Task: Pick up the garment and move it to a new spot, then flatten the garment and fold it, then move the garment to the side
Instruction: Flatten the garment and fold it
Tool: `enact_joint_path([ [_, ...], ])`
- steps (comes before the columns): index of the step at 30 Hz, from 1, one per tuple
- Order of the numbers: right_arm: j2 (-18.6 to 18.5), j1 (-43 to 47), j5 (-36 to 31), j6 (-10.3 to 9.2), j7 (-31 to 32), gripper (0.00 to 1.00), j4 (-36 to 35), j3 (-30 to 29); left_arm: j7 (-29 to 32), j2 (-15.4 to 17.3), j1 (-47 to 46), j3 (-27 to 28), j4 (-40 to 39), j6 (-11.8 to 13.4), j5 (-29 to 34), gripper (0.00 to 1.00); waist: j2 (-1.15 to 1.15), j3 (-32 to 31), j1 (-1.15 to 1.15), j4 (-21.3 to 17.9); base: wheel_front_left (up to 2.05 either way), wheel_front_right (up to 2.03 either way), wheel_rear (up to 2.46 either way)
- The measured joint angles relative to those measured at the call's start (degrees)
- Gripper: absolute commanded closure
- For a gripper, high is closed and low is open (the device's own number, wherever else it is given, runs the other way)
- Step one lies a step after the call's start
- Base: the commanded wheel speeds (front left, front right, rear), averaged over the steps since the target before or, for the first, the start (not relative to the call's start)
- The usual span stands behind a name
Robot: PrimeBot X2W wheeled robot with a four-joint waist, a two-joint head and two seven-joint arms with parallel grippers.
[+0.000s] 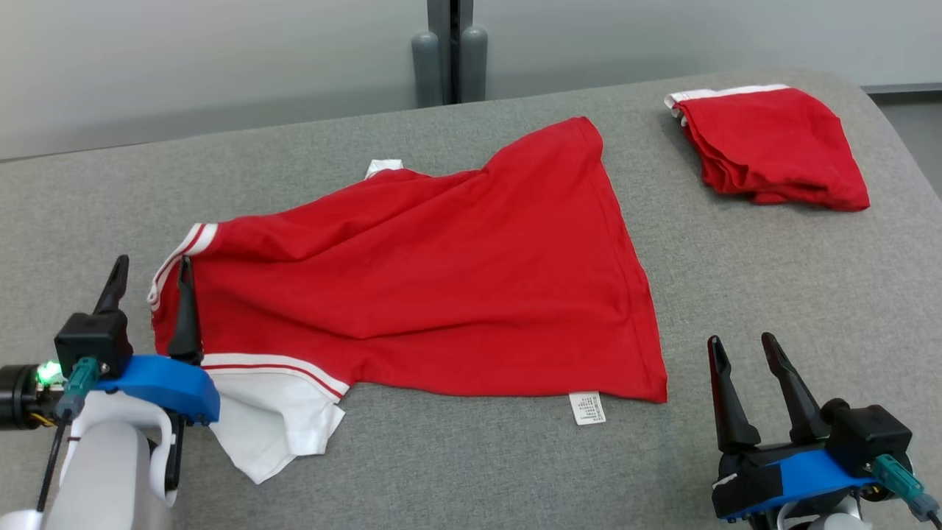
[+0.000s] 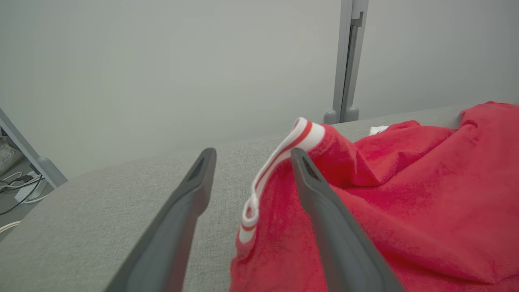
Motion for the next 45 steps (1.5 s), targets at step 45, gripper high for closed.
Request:
enact_joint_path([
  [45,0.0,7.9,-1.2,0.01,0.2,0.0,-4.6,-0.8,0.0,-10.4,24.2,1.5,-24.6,2.5,0.9,0.0,0.0,-9.0,-0.01,6.9,0.0,0.0,0.0],
])
